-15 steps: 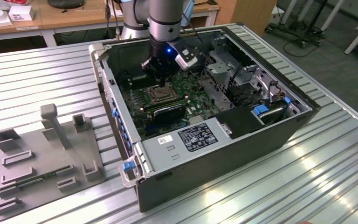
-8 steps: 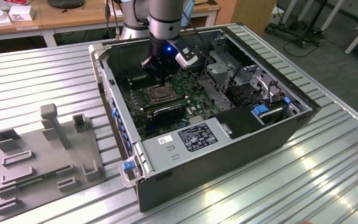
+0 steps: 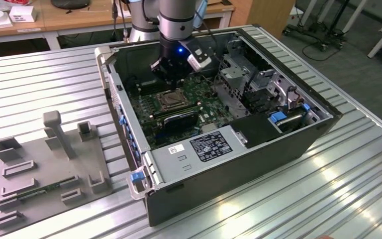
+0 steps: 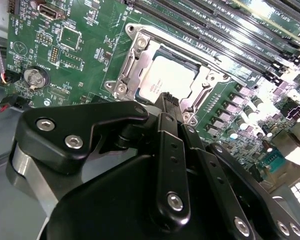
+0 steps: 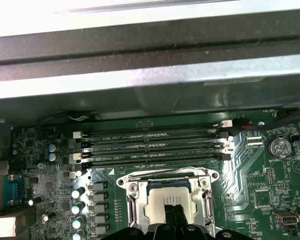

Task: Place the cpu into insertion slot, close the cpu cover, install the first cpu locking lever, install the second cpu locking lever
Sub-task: 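Install the second cpu locking lever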

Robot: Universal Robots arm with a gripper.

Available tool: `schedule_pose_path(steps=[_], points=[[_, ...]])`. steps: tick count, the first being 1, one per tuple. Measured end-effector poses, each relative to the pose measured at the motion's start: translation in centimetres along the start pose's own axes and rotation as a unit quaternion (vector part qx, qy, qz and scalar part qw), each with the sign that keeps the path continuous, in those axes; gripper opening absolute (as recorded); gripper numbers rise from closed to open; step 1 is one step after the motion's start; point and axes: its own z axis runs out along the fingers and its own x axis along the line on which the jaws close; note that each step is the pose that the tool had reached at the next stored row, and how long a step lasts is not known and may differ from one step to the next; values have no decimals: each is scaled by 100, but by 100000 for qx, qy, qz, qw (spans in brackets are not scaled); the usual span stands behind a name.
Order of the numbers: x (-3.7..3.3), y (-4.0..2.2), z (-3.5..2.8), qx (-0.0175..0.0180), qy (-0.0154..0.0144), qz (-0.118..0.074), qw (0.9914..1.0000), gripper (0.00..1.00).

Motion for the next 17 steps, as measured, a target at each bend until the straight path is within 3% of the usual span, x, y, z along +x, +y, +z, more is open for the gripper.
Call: schedule_pose_path(steps=[7, 17], points=[[-1, 4, -58, 1, 2, 2, 100000, 11], [-3, -3, -65, 16, 11, -8, 100000, 11]])
